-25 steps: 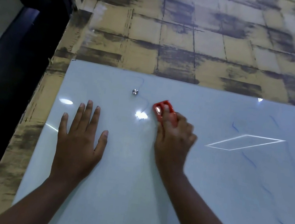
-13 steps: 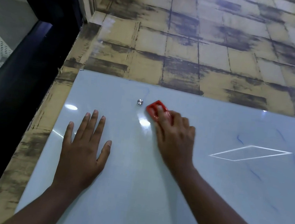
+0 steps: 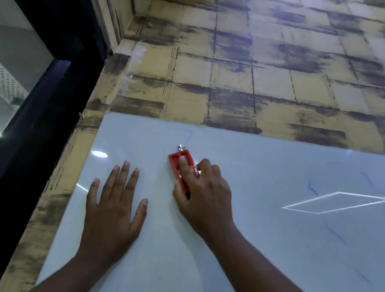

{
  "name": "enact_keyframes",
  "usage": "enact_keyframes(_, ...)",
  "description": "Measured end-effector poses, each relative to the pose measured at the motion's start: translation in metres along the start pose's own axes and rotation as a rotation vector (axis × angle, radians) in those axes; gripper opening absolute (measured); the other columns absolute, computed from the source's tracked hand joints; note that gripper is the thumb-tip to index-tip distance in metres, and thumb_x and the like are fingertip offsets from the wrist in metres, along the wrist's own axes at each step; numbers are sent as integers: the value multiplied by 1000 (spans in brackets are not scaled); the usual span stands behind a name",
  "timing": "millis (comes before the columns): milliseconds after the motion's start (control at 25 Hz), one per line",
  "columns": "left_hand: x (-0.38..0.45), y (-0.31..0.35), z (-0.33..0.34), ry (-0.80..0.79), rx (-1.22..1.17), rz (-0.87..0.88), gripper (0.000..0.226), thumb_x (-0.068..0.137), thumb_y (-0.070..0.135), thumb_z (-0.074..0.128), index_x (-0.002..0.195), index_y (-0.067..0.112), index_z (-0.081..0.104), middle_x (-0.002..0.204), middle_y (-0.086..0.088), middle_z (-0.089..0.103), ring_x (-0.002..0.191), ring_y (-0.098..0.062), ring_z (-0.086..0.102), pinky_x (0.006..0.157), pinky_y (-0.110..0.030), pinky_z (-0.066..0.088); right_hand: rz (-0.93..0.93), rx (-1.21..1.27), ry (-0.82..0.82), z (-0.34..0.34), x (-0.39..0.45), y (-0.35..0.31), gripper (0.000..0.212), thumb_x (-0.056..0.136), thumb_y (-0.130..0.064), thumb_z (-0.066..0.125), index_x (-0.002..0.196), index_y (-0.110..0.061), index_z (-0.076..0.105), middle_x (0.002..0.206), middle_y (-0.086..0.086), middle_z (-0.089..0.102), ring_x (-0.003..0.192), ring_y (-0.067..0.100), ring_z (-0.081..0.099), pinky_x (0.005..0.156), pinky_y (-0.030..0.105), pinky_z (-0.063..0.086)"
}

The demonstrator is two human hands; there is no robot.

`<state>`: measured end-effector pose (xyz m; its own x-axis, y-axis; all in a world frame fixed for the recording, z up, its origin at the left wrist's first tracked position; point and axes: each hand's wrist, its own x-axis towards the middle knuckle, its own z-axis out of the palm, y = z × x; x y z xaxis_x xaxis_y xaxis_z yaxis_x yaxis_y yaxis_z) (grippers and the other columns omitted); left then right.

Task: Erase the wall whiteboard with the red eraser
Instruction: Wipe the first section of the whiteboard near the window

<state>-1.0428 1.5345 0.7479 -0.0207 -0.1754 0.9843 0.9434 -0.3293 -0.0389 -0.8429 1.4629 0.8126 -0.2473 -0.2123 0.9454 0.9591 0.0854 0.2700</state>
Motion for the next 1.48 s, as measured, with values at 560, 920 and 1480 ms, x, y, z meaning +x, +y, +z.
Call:
enact_keyframes(560,67,38,30,74,2,46,66,108,43,27,160,8,44,167,-14,39,156,-33,37,125,-60,28,267,124,-20,1,42,11,52,101,-42,56,151,-29,51,116,7,59,99,24,55,80,41,55)
enact_keyframes(920,62,41,33,115,-13,57,62,108,41,36,160,9,44,167,-14,40,157,-32,36,128,-60,23,15,102,-326,12,139,-15,47,108,-29,47,152,-44,44,151,1,47,129,32,40,105,47,30)
enact_keyframes(1480,60,36,29,80,-56,54,64,108,44,28,163,14,39,172,-8,32,160,-26,28,130,-55,21,203,124,-207,-4,116,104,45,107,-30,53,148,-47,48,155,-3,49,137,34,41,113,48,27)
